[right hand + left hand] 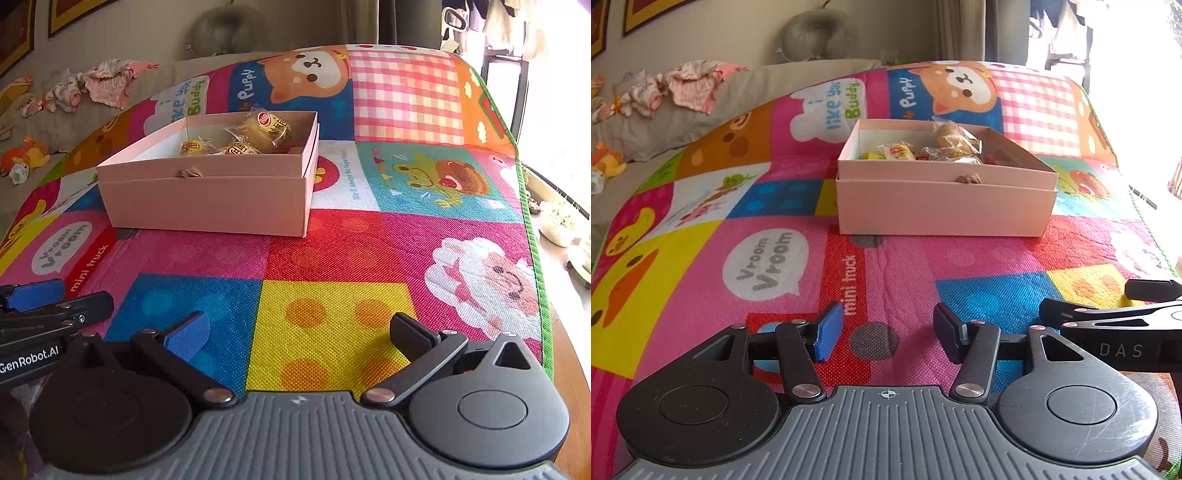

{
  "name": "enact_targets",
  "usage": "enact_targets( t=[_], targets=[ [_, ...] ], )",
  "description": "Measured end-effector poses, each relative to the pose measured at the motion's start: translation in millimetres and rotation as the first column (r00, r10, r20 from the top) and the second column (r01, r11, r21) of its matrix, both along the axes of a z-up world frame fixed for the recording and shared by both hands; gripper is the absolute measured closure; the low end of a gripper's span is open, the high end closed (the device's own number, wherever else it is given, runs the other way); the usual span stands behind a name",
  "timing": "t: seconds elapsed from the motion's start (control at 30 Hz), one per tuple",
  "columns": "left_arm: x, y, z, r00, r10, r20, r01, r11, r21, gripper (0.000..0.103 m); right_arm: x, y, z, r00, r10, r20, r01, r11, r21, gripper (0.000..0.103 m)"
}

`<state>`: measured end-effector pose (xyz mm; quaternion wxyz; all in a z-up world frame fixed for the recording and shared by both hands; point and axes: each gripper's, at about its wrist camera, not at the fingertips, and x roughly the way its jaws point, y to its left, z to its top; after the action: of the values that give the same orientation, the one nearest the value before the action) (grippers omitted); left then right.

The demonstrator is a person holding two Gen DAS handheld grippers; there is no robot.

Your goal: Organize objects

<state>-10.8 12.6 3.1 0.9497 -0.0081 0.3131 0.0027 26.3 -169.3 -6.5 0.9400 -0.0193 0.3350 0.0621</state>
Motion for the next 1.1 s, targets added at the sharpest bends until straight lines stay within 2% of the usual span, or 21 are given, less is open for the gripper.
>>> enact_targets(
  t=[1.1],
  targets=[
    [0.1, 1.6, 0.3, 1.0, 0.0, 0.001, 0.0, 1.0, -0.011, 0.044, 0.2, -0.1, 0.1, 1.0, 0.0, 0.0, 0.0, 1.0, 0.0, 0.0]
  ],
)
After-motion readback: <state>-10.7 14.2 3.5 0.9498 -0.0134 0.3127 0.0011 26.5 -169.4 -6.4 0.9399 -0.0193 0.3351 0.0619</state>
